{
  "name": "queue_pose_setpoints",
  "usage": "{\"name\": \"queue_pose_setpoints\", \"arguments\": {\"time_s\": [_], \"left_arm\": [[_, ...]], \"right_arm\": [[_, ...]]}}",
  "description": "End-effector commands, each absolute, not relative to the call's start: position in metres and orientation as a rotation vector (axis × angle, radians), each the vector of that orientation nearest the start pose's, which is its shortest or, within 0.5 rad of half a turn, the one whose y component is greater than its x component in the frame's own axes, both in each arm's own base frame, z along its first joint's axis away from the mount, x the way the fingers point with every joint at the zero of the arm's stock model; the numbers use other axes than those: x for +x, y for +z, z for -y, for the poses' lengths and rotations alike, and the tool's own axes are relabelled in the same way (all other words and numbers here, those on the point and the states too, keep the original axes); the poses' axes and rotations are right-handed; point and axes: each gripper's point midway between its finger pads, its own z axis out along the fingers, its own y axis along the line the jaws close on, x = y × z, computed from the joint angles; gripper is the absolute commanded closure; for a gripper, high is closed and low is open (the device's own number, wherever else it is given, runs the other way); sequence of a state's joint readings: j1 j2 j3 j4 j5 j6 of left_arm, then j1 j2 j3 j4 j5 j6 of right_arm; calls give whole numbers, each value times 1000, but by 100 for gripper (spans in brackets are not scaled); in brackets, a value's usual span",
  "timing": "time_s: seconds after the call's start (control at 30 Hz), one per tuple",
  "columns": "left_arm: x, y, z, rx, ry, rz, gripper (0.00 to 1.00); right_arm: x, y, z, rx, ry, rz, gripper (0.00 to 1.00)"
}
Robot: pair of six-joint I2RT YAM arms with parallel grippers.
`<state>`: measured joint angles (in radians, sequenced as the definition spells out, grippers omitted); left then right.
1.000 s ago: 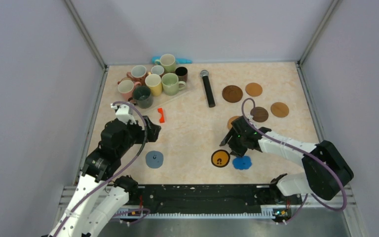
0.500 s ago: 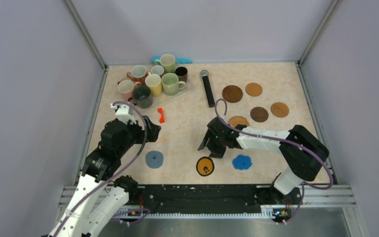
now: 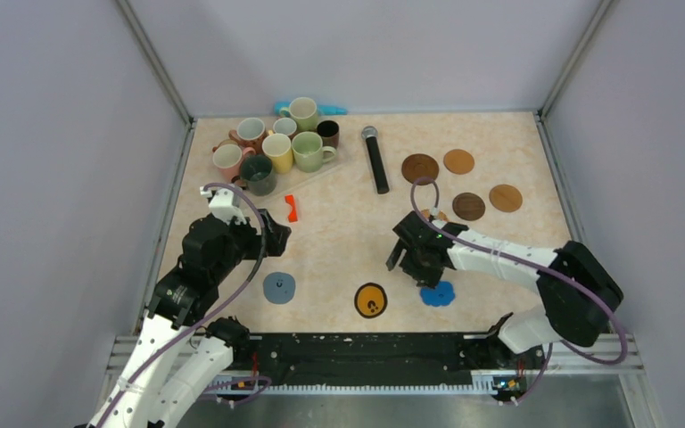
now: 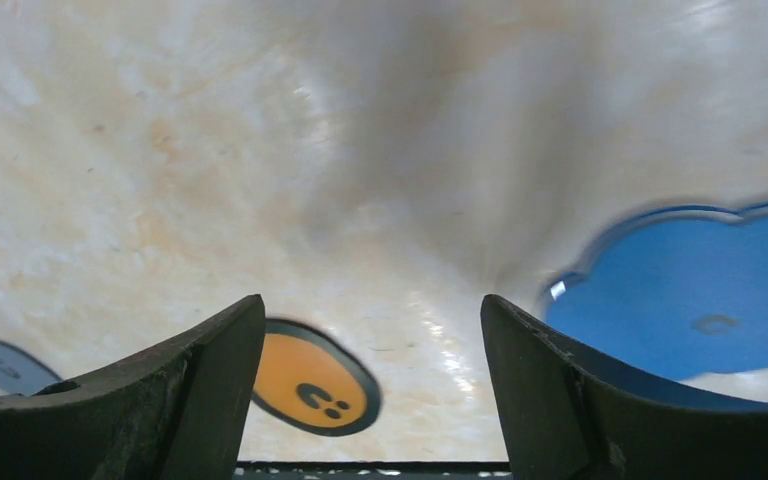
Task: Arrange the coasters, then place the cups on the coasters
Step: Move the coaster to the center of the board.
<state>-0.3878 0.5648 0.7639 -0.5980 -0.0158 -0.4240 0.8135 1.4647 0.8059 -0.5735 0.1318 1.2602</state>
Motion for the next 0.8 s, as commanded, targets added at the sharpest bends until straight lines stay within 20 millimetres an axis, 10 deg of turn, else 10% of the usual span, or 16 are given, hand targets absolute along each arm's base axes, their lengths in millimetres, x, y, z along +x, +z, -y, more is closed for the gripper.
{"name": "queue_pose_setpoints", "arguments": {"time_s": [0.0,0.37,0.77], "left_arm": [[220,241,107,-37,-535,-1952,4],[220,240,108,-37,-537,-1956,4],[220,239,108,-38,-538,-1958,4]], "right_arm": [[184,39,-168,757,122,-2690,18],[160,33,-113,885,-48,-2651,6],[149,23,-109,925,-71,-2682,10]]}}
